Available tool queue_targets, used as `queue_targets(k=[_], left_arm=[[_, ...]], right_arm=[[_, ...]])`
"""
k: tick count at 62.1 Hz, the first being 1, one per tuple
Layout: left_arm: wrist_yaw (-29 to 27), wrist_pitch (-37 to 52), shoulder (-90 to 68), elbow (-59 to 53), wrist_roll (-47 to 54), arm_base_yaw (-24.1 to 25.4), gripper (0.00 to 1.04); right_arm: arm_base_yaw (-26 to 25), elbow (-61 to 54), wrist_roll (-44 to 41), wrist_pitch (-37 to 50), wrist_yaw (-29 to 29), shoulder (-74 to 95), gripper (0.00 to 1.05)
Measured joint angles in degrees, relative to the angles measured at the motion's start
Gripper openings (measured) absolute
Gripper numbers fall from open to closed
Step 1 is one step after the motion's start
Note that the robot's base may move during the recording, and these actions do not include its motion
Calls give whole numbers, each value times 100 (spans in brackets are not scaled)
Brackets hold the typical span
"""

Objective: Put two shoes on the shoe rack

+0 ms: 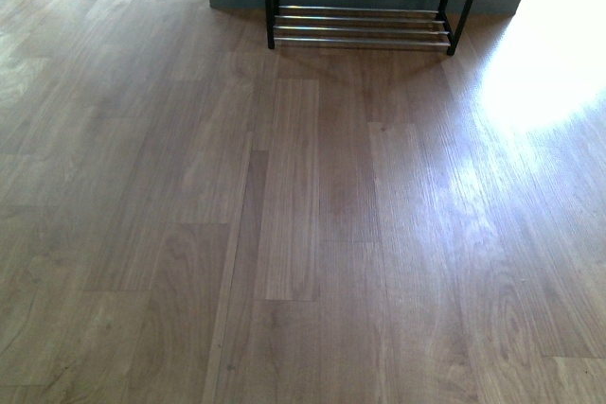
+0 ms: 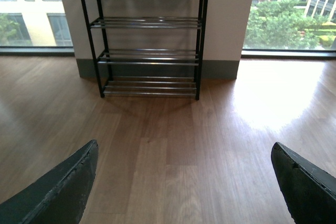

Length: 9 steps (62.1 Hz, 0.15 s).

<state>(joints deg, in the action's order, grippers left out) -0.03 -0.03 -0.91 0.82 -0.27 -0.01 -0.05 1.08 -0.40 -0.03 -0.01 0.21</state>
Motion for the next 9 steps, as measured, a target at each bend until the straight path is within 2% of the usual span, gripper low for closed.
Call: queue_targets(k=[9], left_arm=[[0, 0, 0, 0, 0, 0, 95]], right_arm=[[0, 0, 0, 0, 2, 0, 95]])
